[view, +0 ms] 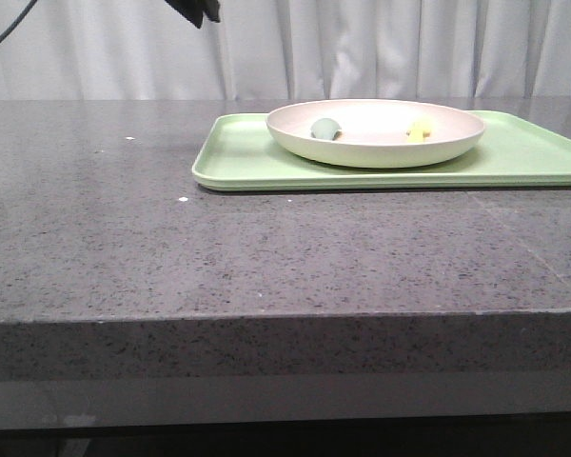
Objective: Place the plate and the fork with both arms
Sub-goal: 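Lower the right gripper onto the yellow fork and grasp it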
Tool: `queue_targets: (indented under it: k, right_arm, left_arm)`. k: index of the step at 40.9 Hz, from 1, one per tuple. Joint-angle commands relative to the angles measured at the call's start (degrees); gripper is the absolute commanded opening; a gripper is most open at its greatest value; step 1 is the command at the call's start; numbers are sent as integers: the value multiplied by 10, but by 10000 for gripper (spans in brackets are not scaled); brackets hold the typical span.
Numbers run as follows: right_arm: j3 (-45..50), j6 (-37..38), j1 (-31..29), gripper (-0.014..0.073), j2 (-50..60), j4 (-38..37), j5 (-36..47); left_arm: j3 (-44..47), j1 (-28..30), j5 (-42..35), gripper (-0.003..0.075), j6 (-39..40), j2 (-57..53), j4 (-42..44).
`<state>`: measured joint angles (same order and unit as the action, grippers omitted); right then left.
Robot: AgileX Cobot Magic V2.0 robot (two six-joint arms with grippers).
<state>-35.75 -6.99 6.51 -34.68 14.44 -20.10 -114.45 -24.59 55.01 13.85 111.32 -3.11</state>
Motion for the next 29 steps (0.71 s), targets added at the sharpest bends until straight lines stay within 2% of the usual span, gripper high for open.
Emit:
queue_targets:
  k: [1, 10, 22, 29]
  right_arm:
    - [-22, -4, -1, 624, -2, 4, 48]
    - [-22, -4, -1, 624, -2, 4, 48]
    - [-22, -4, -1, 624, -2, 4, 48]
    - [-22, -4, -1, 624, -2, 4, 48]
  left_arm:
    - [20, 1, -28, -18, 9, -64, 22]
    - [156, 22, -64, -18, 61, -173, 128]
    - [374, 124, -135, -18, 39, -346, 134]
    - [524, 131, -229, -18, 26, -467, 140]
